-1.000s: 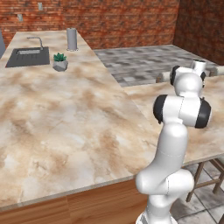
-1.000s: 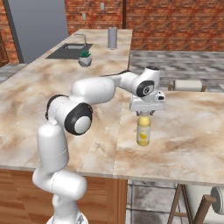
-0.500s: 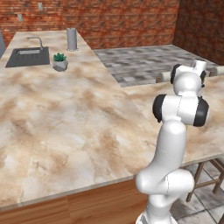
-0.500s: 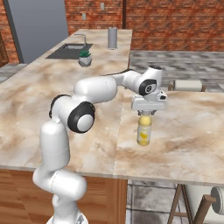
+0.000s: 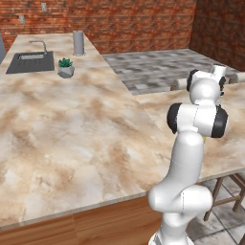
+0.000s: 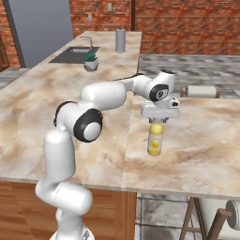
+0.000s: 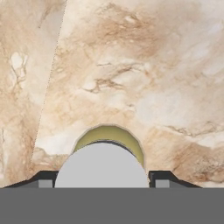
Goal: Place the drinks on the dining counter in a tight cluster.
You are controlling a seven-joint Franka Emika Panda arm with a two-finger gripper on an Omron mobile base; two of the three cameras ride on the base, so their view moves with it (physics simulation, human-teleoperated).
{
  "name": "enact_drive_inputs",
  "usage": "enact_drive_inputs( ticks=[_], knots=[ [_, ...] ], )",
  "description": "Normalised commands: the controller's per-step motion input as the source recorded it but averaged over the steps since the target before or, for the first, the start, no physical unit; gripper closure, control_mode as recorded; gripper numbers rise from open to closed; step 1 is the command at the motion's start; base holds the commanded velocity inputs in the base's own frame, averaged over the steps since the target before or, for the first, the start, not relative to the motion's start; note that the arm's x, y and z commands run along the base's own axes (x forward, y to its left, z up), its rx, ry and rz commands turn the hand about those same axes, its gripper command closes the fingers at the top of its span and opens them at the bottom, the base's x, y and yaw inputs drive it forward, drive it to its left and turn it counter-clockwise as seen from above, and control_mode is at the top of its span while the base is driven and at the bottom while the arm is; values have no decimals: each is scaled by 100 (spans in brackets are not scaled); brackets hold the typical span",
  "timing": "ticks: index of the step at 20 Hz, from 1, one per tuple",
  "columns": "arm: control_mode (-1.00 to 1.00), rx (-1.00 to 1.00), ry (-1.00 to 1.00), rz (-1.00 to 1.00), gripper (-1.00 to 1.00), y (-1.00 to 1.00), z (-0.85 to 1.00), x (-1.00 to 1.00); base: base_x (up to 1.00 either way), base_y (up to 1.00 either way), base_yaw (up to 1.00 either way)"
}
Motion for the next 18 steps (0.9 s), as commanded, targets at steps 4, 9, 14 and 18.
enact_drive_inputs(
  ticks=[4, 9, 14, 18],
  knots=[
    [-100, 0, 0, 0, -100, 0, 0, 0, 0, 0, 0],
    [-100, 0, 0, 0, -100, 0, 0, 0, 0, 0, 0],
    [-100, 0, 0, 0, -100, 0, 0, 0, 0, 0, 0],
    [-100, 0, 0, 0, -100, 0, 0, 0, 0, 0, 0]
  ],
)
